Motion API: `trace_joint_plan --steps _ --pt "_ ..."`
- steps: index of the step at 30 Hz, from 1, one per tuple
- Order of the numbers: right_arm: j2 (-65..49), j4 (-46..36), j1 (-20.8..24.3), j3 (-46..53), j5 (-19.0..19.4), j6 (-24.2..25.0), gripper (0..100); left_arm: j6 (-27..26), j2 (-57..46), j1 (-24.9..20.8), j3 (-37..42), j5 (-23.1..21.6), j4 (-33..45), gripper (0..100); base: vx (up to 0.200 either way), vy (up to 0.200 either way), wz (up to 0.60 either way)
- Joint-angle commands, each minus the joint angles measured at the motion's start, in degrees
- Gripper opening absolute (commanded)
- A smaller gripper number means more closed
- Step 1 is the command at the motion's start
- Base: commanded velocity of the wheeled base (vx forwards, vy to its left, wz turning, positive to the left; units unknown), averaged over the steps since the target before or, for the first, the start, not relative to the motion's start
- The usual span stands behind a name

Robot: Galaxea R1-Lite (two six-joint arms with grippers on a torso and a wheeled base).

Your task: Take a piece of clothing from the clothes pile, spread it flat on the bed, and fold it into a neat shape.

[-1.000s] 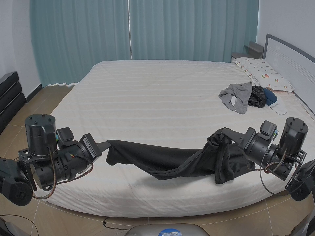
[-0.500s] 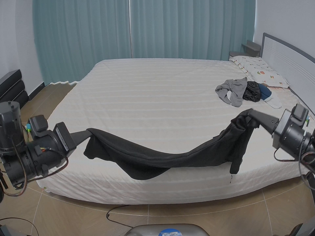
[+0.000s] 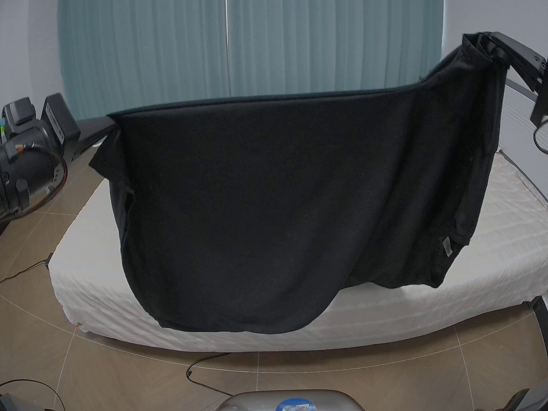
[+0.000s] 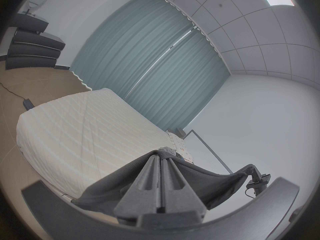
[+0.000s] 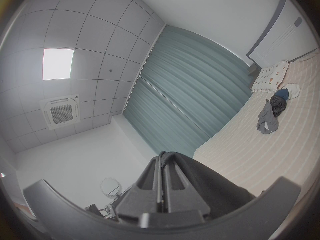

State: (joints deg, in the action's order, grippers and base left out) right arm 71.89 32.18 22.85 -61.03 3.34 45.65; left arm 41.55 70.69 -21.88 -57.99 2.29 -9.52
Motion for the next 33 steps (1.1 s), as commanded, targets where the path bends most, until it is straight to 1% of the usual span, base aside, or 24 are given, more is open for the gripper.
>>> trace_joint_plan --steps 1,6,8,12,18,20,25,29,30,33 --pt "15.91 -0.81 -2.45 -9.81 -0.44 -0.04 0 -0.24 11.40 3.51 -8.63 0.17 1.87 0 0.200 0.000 0.00" --pt "22.16 -0.63 -2.89 -13.59 -1.67 -0.13 0 -0.15 16.49 5.27 -10.48 0.08 1.35 0 0.200 0.000 0.00" --pt "25.58 -0.63 -3.60 -16.76 -2.29 -0.13 0 -0.06 19.57 5.97 -12.15 -0.01 1.26 0 0.200 0.000 0.00" --pt "29.36 -0.10 -4.12 -18.87 -2.37 -0.13 0 0.03 23.00 6.50 -13.82 -1.15 1.35 0 0.200 0.000 0.00" --pt "33.76 3.32 -4.21 -18.60 -2.37 -0.65 0 0.03 27.74 6.85 -16.19 -1.41 1.35 0 0.200 0.000 0.00" --pt "36.22 4.29 -4.12 -18.34 -2.37 -1.80 0 0.20 30.82 7.20 -17.42 -1.68 1.35 0 0.200 0.000 0.00" --pt "40.70 6.58 -4.21 -19.04 -2.29 -2.76 0 0.29 35.92 7.64 -19.27 -1.85 1.35 0 0.200 0.000 0.00" --pt "44.57 7.72 -4.39 -19.48 -1.93 -5.66 0 1.43 39.87 8.87 -20.14 -1.85 1.35 0 0.200 0.000 0.00" --pt "44.57 7.72 -4.39 -19.48 -1.93 -5.66 0 1.43 39.87 8.87 -20.14 -1.85 1.35 0 0.000 0.000 0.00" --pt "48.70 9.83 -4.48 -20.36 -2.37 -5.75 0 2.66 44.36 9.67 -21.46 -1.94 1.43 0 0.000 0.000 0.00"
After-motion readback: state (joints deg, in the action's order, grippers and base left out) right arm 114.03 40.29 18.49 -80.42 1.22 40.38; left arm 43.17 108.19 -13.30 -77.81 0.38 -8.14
